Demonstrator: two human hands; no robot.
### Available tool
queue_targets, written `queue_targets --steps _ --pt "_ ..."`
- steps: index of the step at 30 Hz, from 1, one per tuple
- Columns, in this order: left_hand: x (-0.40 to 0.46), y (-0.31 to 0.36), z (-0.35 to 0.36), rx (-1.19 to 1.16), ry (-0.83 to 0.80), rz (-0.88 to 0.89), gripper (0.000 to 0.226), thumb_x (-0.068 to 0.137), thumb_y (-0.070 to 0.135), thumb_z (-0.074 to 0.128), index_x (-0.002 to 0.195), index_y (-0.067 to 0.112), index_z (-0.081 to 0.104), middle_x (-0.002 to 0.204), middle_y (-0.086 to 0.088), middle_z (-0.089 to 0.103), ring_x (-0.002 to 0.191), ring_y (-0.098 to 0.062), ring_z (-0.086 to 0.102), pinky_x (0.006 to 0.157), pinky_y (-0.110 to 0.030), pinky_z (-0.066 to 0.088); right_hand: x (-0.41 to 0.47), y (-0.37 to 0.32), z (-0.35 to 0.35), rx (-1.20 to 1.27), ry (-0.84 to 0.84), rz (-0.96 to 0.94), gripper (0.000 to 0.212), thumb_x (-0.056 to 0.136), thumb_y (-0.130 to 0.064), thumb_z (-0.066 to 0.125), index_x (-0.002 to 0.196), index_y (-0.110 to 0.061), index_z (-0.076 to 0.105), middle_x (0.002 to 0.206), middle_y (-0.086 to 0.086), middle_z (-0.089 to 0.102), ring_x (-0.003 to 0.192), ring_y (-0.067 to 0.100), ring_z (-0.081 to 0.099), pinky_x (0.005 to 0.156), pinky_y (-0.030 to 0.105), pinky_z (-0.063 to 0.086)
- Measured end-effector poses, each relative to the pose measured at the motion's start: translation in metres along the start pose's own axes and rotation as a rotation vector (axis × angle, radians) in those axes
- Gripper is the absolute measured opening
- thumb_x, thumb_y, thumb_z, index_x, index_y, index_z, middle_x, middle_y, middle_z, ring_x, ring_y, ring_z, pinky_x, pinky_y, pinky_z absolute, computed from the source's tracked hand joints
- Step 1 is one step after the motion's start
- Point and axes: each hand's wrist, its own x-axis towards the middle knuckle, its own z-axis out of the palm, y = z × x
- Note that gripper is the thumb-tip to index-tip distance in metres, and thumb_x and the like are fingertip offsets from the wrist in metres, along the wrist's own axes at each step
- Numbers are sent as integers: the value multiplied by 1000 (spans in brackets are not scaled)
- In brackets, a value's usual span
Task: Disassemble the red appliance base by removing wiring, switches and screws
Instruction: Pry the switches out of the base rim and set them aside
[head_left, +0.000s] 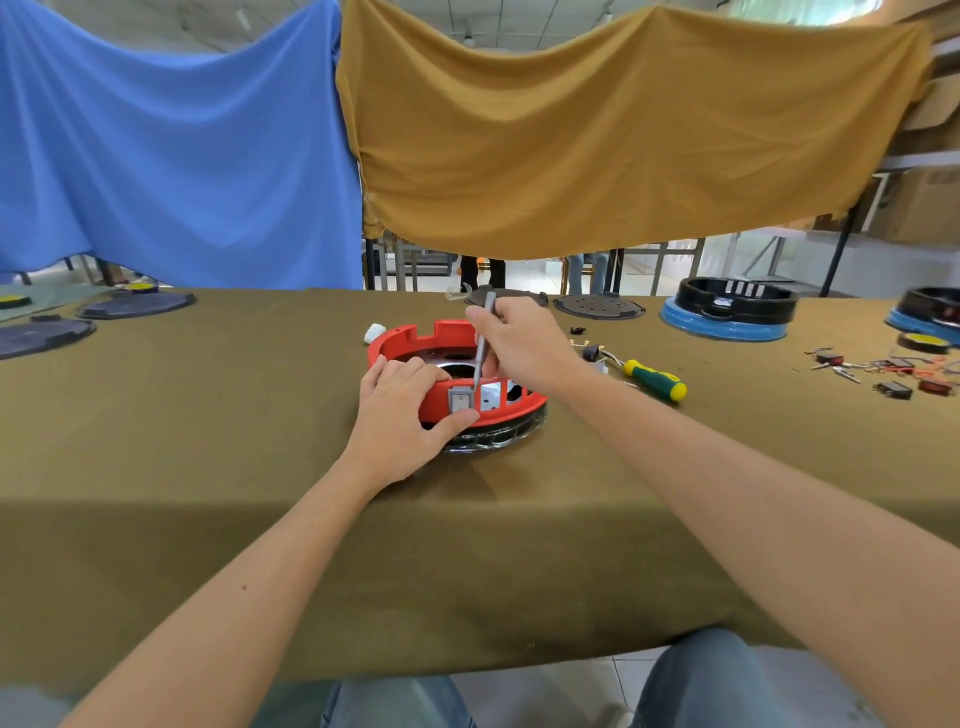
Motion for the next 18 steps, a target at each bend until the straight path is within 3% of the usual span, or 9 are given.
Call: queue_targets --steps 4,10,14,18 --pt "0 0 0 -9 -5 -10 53 79 69 50 101 22 61 89 14 48 94 -4 39 114 -45 24 -7 -7 10 56 28 -120 34 105 -30 45 93 -2 60 65 3 69 60 15 67 66 34 57" --pt "2 -1 0 -8 -10 -3 47 79 68 51 94 24 59 84 17 44 88 -5 38 108 -50 31 -10 -14 17 -198 -80 -227 34 105 -34 45 98 -5 60 81 8 70 76 24 69 77 47 56" --pt "3 1 -1 -11 -10 -7 50 79 68 52 94 21 61 84 15 46 88 -7 40 109 -50 31 -3 -19 14 -266 -142 -203 35 106 -33 44 96 -2 59 78 8 72 73 24 70 75 43 57" --pt "3 2 -2 -9 -6 -5 52 78 68 52 94 19 62 83 14 47 86 -8 41 107 -51 32 10 -27 15 -349 -213 -187 34 105 -28 43 81 -6 53 73 11 72 63 23 69 66 38 56"
